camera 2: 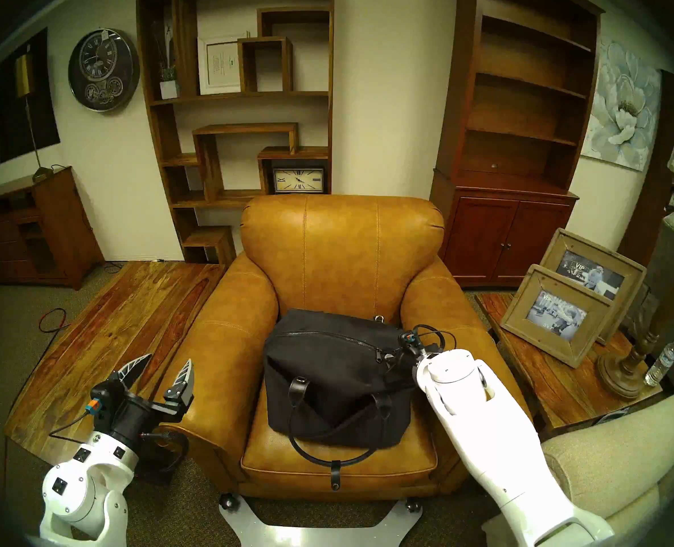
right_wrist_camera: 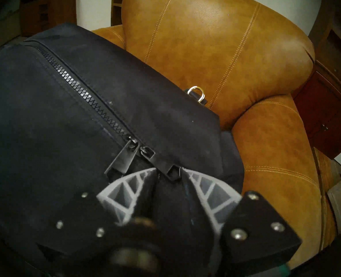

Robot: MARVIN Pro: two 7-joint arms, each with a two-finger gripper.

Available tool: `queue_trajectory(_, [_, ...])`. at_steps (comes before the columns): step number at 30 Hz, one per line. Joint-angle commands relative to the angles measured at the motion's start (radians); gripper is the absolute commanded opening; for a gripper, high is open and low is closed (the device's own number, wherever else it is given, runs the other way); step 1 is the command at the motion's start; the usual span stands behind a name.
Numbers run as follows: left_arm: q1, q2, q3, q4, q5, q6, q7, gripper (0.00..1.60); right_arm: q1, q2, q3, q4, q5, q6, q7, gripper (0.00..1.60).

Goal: Open a bag with a zipper

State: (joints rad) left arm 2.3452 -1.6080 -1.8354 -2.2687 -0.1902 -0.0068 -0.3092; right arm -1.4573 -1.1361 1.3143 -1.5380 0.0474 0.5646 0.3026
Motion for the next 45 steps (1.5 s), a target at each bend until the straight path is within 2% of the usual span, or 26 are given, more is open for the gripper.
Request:
queue_trajectory(1, [0.003, 0.001, 0.0, -0.024, 0.001, -0.001, -0.001, 1.6, 0.045, 0.016, -0.007, -0.013, 0.006, 0.011, 0.043, 0.66])
queue_trajectory(6, [0.003, 0.001, 0.0, -0.025, 0.001, -0.001, -0.001, 1.6, 0.042, 0.015, -0.008, -0.01, 0.004, 0.019, 0.044, 0.65])
queue_trajectory(7, [0.003, 0.001, 0.0, -0.025, 0.001, -0.001, -0.001, 1.6, 0.038, 0.012, -0.007, -0.011, 0.001, 0.017, 0.037, 0.56])
queue_trajectory(9, [0.003, 0.001, 0.0, -0.025, 0.001, -0.001, -0.001, 1.6, 0.036, 0.011, -0.007, -0.011, 0.001, 0.016, 0.035, 0.55])
queue_trajectory(13, [0.003, 0.001, 0.0, -0.025, 0.001, -0.001, -0.001, 1.6, 0.003, 0.003, -0.012, -0.028, -0.019, -0.023, -0.005, 0.27])
queue_trajectory(14, [0.003, 0.001, 0.0, -0.024, 0.001, -0.001, -0.001, 1.6, -0.013, 0.005, -0.017, -0.046, -0.036, -0.036, -0.03, 0.0])
queue_trajectory(21, [0.003, 0.001, 0.0, -0.024, 0.001, -0.002, -0.002, 1.6, -0.093, 0.036, 0.005, -0.12, -0.077, -0.093, -0.108, 0.0])
queue_trajectory(23, [0.003, 0.001, 0.0, -0.024, 0.001, -0.002, -0.002, 1.6, -0.14, 0.054, 0.029, -0.149, -0.084, -0.105, -0.135, 0.0])
queue_trajectory(28, [0.003, 0.001, 0.0, -0.024, 0.001, -0.002, -0.002, 1.6, -0.19, 0.069, 0.051, -0.174, -0.088, -0.118, -0.152, 0.0])
queue_trajectory(32, [0.003, 0.0, 0.0, -0.024, 0.001, -0.001, -0.002, 1.6, -0.235, 0.049, 0.078, -0.18, -0.103, -0.139, -0.216, 0.0])
queue_trajectory(39, [0.003, 0.0, 0.0, -0.025, 0.001, -0.001, -0.002, 1.6, -0.268, 0.037, 0.105, -0.184, -0.084, -0.178, -0.231, 0.0])
queue_trajectory(40, [0.003, 0.0, 0.0, -0.025, 0.001, -0.001, -0.002, 1.6, -0.273, 0.034, 0.111, -0.192, -0.072, -0.186, -0.223, 0.21])
queue_trajectory(41, [0.003, 0.0, 0.0, -0.024, 0.001, -0.001, -0.002, 1.6, -0.275, 0.026, 0.12, -0.204, -0.05, -0.188, -0.209, 0.67])
queue_trajectory(42, [0.003, 0.0, 0.0, -0.024, 0.001, -0.002, -0.002, 1.6, -0.273, 0.022, 0.124, -0.213, -0.037, -0.182, -0.196, 1.2])
queue_trajectory(43, [0.003, 0.0, 0.0, -0.024, 0.001, -0.002, -0.002, 1.6, -0.27, 0.021, 0.126, -0.221, -0.025, -0.178, -0.183, 1.6])
queue_trajectory(45, [0.003, 0.0, 0.0, -0.024, 0.001, -0.002, -0.002, 1.6, -0.262, 0.016, 0.125, -0.223, -0.015, -0.18, -0.178, 1.6])
